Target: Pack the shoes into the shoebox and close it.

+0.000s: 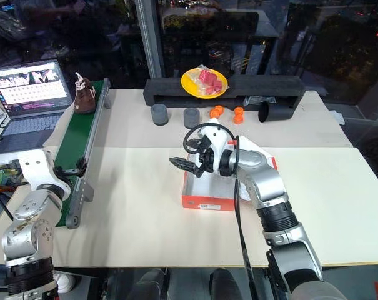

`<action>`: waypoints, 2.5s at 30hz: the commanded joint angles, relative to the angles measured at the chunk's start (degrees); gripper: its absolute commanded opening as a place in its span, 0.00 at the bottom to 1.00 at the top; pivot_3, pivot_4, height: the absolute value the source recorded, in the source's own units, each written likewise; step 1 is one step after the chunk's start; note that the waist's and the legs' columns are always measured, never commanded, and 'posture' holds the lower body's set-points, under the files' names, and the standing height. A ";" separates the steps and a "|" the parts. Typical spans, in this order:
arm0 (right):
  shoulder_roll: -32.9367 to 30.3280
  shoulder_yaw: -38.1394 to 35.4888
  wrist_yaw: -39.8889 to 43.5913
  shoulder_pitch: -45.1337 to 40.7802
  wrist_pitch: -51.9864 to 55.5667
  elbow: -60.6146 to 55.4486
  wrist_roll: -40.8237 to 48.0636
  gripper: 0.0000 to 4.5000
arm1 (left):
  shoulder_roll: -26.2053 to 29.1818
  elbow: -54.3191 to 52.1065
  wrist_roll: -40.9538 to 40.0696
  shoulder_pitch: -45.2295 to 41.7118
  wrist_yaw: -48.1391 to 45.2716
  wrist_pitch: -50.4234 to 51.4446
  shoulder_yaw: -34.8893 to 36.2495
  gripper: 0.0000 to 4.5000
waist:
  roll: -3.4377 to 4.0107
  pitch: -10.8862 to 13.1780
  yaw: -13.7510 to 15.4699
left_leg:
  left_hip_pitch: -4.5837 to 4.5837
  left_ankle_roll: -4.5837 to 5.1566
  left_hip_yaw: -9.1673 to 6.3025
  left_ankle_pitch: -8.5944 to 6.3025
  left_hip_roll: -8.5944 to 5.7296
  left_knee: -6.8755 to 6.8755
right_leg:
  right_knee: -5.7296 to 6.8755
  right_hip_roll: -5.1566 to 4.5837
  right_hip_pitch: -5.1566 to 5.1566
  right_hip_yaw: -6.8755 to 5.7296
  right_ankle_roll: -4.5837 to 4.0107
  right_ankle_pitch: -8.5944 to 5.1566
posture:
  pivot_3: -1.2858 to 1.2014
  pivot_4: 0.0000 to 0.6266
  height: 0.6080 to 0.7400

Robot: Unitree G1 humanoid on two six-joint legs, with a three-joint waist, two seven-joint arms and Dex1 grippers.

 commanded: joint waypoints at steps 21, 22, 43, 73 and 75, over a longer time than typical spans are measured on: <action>-1.97 -0.86 -1.67 0.42 6.53 -10.02 2.66 0.98 | 10.20 28.67 3.33 -20.66 -1.12 -4.36 -1.18 1.00 | -0.02 0.00 -0.36 | -0.01 -0.01 -0.04 0.00 -0.01 -0.19 | 0.02 0.00 -0.11 -0.02 -0.01 0.01 | 0.52 0.24 1.00; -2.06 -0.93 -1.83 0.47 6.48 -10.03 2.67 0.98 | 10.33 29.14 3.26 -21.05 -1.14 -4.60 -1.24 1.00 | -0.02 0.00 -0.34 | -0.01 -0.01 -0.03 0.00 -0.01 -0.19 | 0.02 -0.01 -0.11 -0.02 -0.01 0.01 | 0.52 0.24 1.00; -4.46 -3.01 -6.38 -0.14 2.47 -7.29 -1.53 1.00 | 7.45 38.41 0.94 -23.42 0.97 -4.39 -0.24 0.45 | -0.03 0.00 -0.26 | 0.08 -0.04 -0.04 0.02 -0.01 -0.19 | 0.16 -0.01 -0.09 -0.02 0.01 0.00 | 0.52 0.24 1.00; 8.10 -32.72 -28.00 -12.73 20.57 -1.56 28.67 1.00 | -13.98 9.94 -15.75 -42.56 -16.07 8.04 -20.64 0.02 | -0.24 0.11 -0.82 | -0.75 -0.10 0.01 0.10 -0.05 -0.17 | 0.31 -0.01 -0.99 0.09 -0.09 0.17 | 0.52 0.24 1.00; 7.95 -32.99 -29.09 -12.36 20.38 -1.88 29.32 1.00 | -15.50 9.69 -16.75 -42.99 -16.29 9.49 -21.21 0.02 | -0.24 0.11 -0.81 | -0.75 -0.10 0.04 0.10 -0.05 -0.15 | 0.31 -0.02 -0.99 0.11 -0.09 0.17 | 0.52 0.24 1.00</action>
